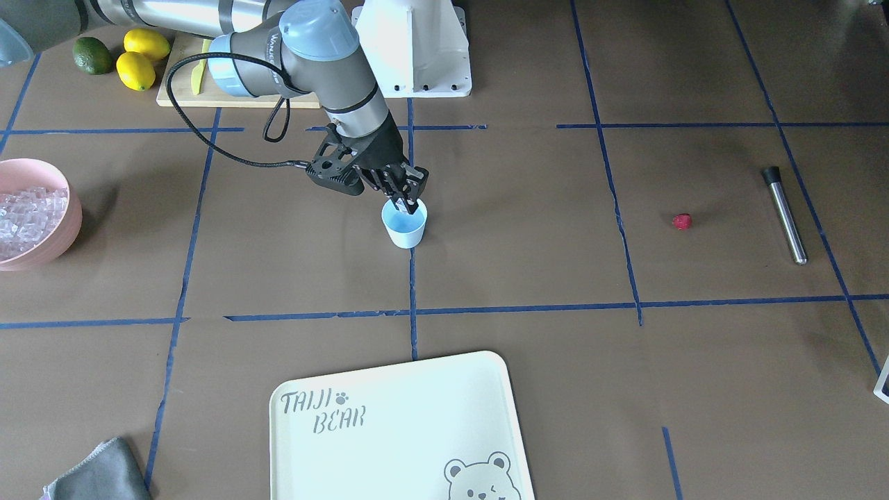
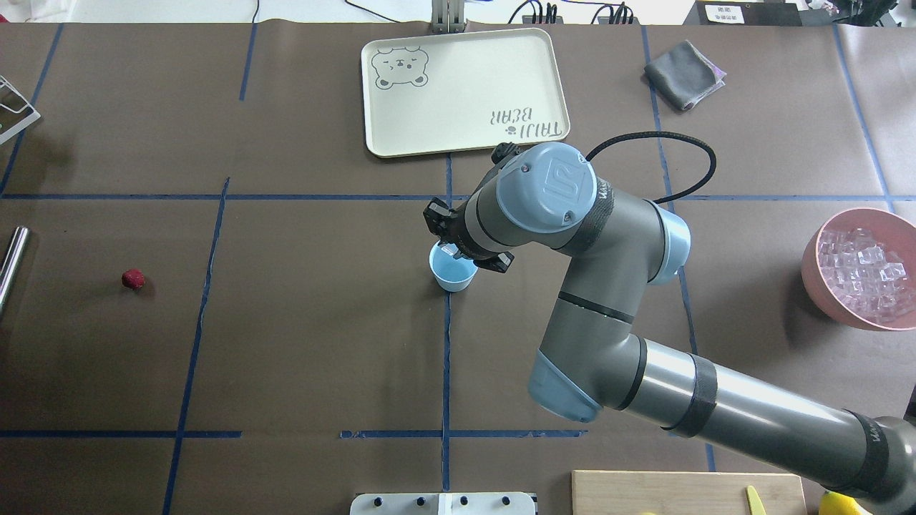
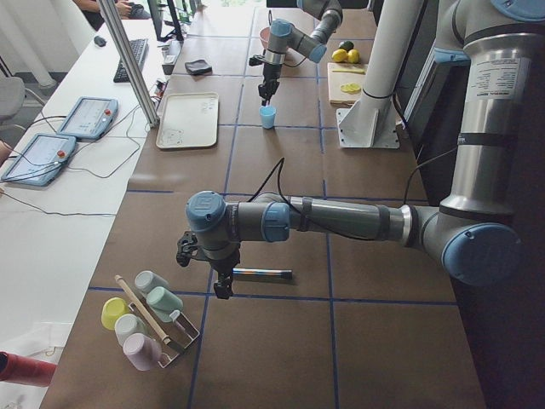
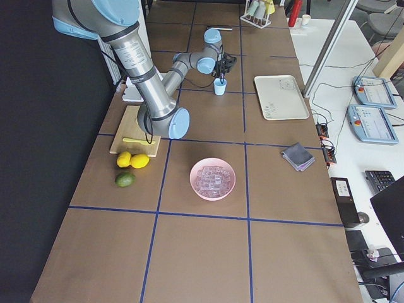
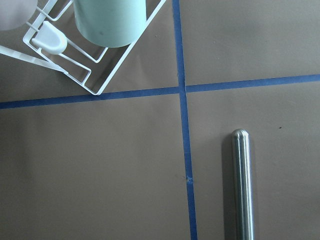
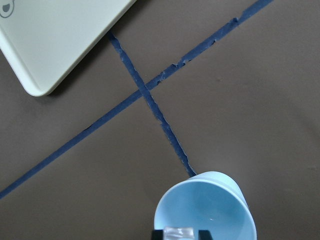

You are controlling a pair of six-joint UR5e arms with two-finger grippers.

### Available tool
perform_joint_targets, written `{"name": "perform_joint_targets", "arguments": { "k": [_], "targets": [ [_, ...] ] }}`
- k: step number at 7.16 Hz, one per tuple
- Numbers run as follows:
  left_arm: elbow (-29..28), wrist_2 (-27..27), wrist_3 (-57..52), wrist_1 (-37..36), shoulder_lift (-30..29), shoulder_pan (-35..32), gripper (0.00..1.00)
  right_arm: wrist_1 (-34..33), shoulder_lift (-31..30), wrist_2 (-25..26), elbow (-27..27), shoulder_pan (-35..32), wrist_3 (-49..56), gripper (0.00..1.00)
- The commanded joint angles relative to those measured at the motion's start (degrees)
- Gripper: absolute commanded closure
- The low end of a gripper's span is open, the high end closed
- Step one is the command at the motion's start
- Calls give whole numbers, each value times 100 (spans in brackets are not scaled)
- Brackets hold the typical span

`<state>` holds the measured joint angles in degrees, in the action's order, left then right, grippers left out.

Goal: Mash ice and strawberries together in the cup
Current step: 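Carry the ice cube with the right gripper over the blue cup and release, then move the right gripper back over the pink bowl of ice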

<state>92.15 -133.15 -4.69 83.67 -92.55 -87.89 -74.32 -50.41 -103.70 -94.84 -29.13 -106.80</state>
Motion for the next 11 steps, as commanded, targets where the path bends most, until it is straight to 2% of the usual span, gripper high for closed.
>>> {"name": "perform_joint_targets", "arguments": {
  "k": [1,3,4,5,6,8,9,11],
  "targets": [
    [31,0,12,9,0,0,0,-38,-30,17,44,83,10,0],
    [49,0,21,0,0,0,0,-230,-65,-88,-200,-83,27,0],
    [58,0,21,0,9,0,0,-702,-309,-750,-724,-554,71,0],
    [101,0,21,0,9,0,0,-793,-877,-1575,-1260,-1211,672,0],
    [163,0,21,0,114,0,0,-794,-1631,-2035,-1726,-1688,1469,0],
    [268,0,21,0,193,0,0,-794,-2968,-2503,-2160,-2514,3374,0],
    [269,-9,21,0,194,0,0,-786,-3410,-2732,-2153,-2971,4385,0],
    [278,-9,21,0,194,0,0,-785,-4167,-2743,-2136,-3535,6023,0]
  ]
}}
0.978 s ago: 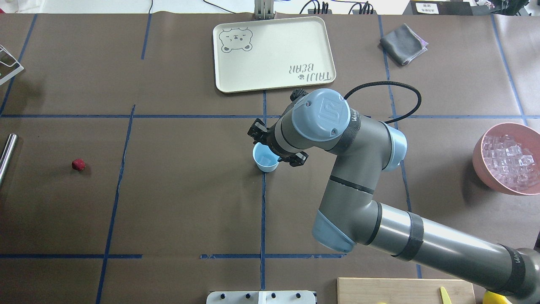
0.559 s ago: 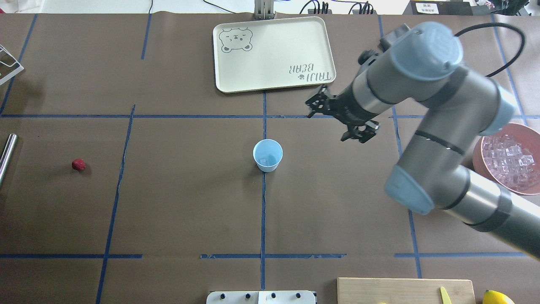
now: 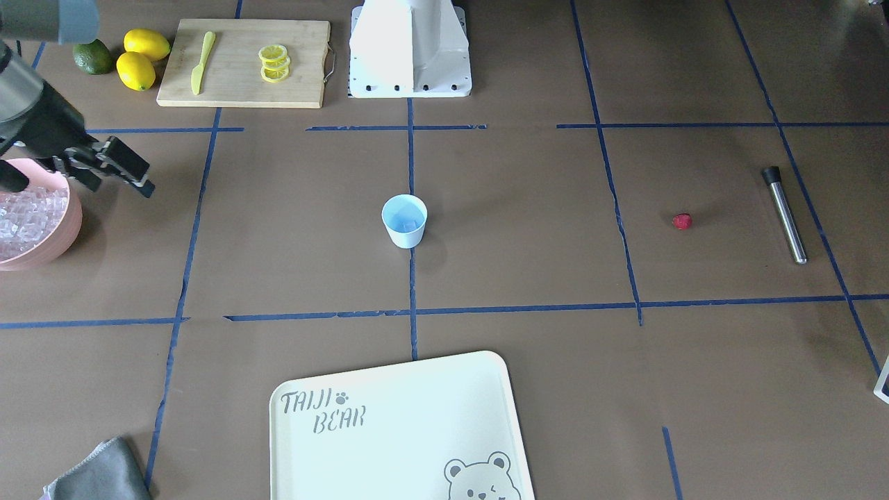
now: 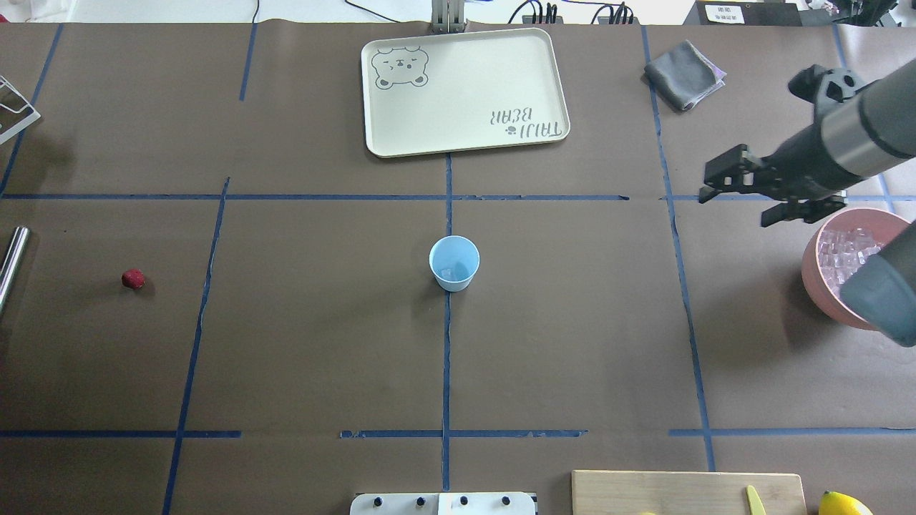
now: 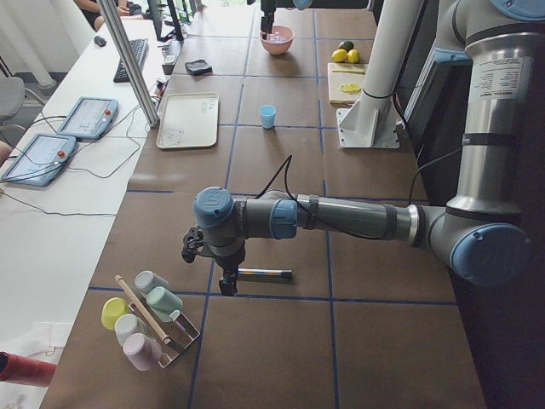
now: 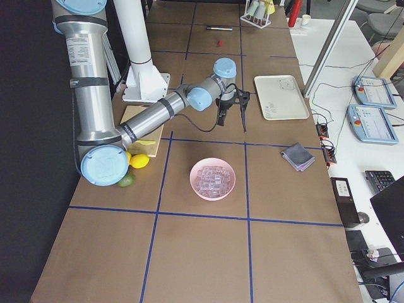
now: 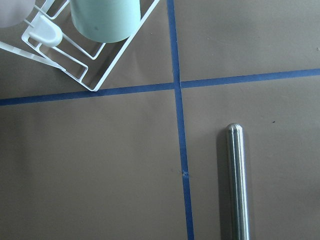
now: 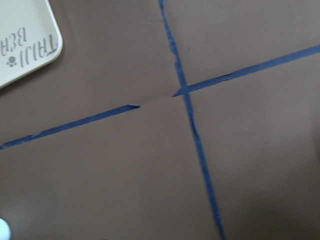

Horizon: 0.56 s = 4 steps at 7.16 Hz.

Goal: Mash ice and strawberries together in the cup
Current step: 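Move the right gripper back over the pink bowl of ice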

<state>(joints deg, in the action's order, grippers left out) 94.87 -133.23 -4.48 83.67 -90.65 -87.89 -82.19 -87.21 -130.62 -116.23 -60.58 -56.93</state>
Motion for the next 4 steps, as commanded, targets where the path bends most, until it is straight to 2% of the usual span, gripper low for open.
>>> {"name": "perform_joint_targets", "arguments": {
  "k": [1,3,4],
  "targets": [
    [6,-1,0,0,4,0,0,1,-724,-33,91,-672,1861,0],
    [-3,-1,0,0,13,0,0,10,-771,-7,695,-1156,3418,0],
    [5,-1,0,0,13,0,0,27,-736,19,915,-1184,3625,0]
  ]
}}
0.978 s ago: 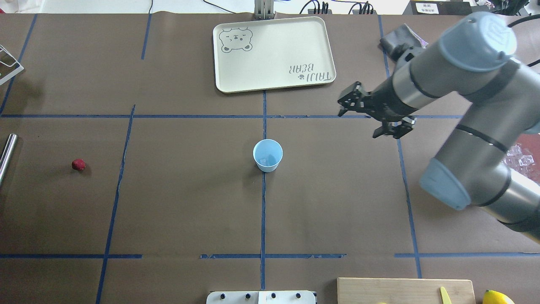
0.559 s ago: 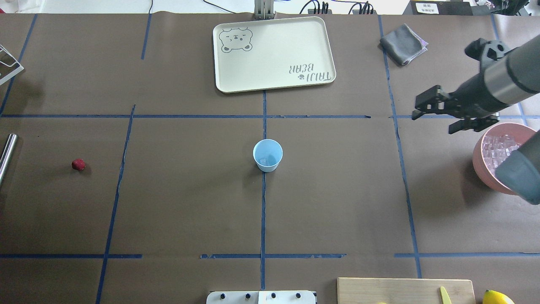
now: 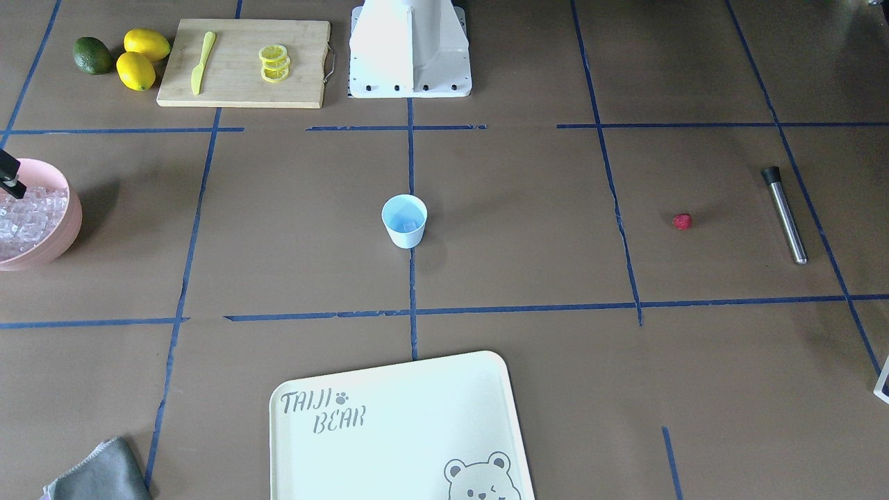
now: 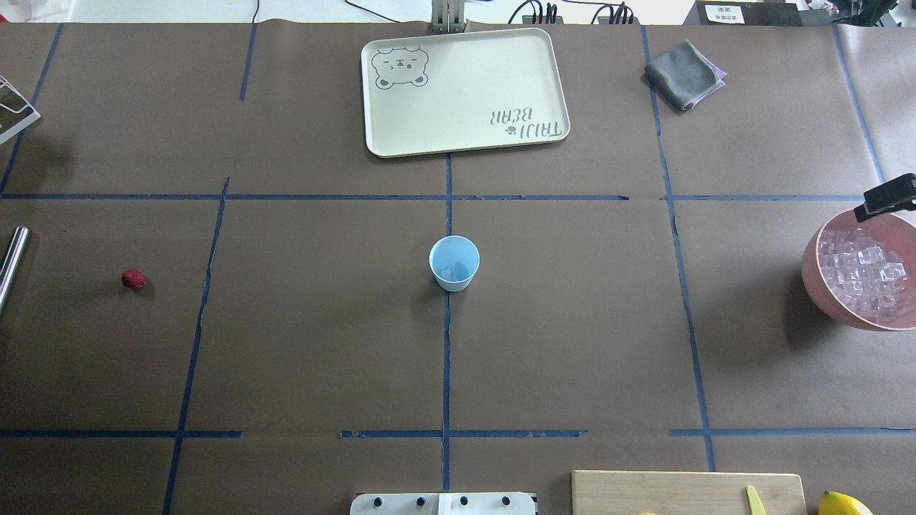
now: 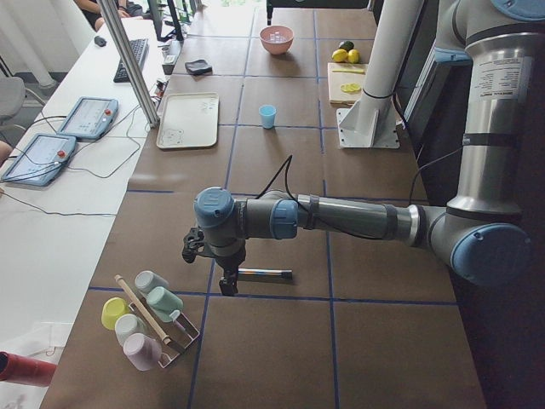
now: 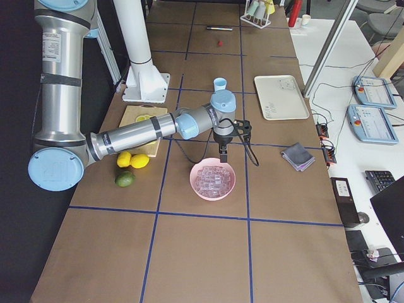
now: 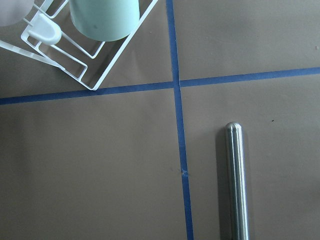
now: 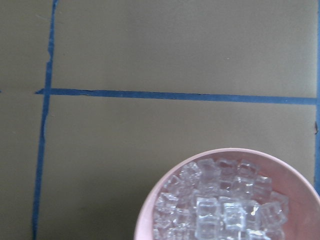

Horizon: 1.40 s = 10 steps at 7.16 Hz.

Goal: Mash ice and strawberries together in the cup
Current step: 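Move the right gripper back over the pink bowl of ice, then lower the right gripper into the bowl and grasp another ice cube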

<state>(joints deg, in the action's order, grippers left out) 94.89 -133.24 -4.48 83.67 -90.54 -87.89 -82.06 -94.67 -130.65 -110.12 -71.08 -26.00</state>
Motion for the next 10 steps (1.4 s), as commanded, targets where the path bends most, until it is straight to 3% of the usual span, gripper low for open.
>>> {"name": "perform_joint_targets", "arguments": {
  "k": [1,6,8,10],
  "targets": [
    [3,0,0,0,2,0,0,75,53,14,542,-117,526,0],
    [-6,0,0,0,2,0,0,85,62,92,790,400,499,0],
    [-6,0,0,0,2,0,0,76,80,565,808,656,525,1],
    [-6,0,0,0,2,0,0,76,106,585,852,691,543,4]
  ]
}}
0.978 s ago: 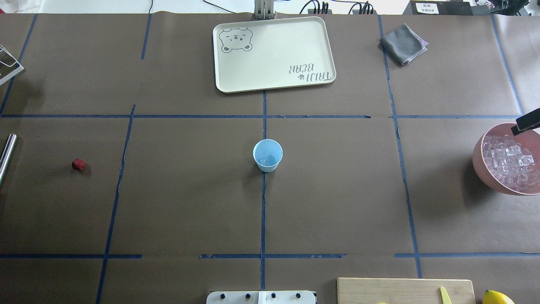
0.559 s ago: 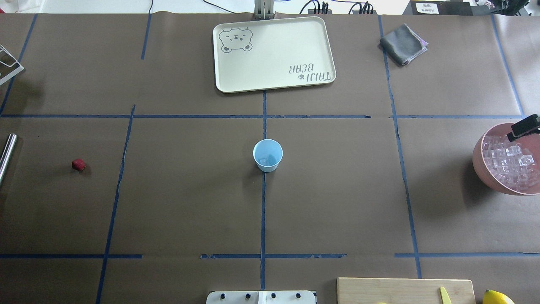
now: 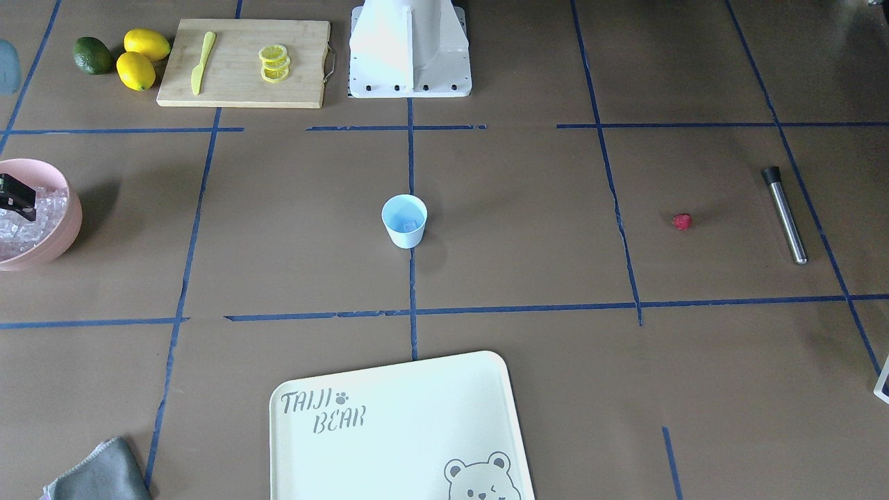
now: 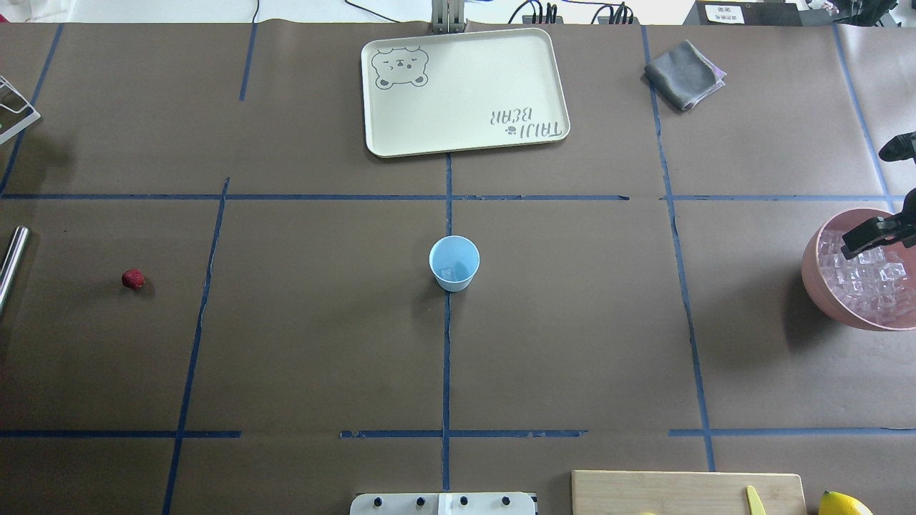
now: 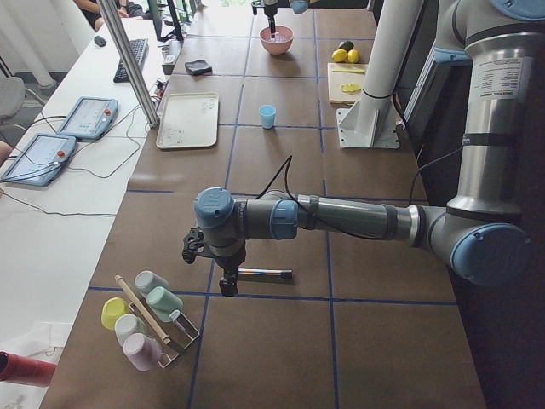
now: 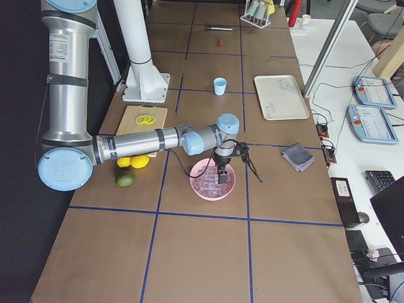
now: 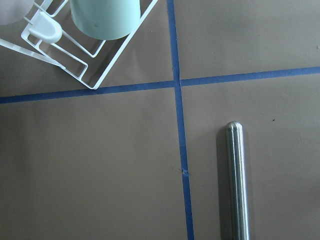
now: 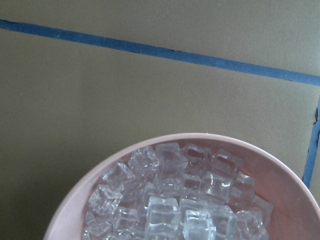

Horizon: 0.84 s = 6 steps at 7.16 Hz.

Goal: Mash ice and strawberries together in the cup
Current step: 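Lower the right gripper into the bowl and grasp another ice cube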

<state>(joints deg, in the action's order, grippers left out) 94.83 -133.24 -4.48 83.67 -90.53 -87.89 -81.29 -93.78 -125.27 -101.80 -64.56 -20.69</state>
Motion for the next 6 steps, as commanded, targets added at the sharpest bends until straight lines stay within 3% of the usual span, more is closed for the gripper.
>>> {"name": "perform_joint_targets", "arguments": {
  "k": [1,6],
  "targets": [
    [0,0,0,0,0,0,0,8,9,81,29,49,3,8],
    [0,0,0,0,0,0,0,139,9,345,275,198,38,16]
  ]
}}
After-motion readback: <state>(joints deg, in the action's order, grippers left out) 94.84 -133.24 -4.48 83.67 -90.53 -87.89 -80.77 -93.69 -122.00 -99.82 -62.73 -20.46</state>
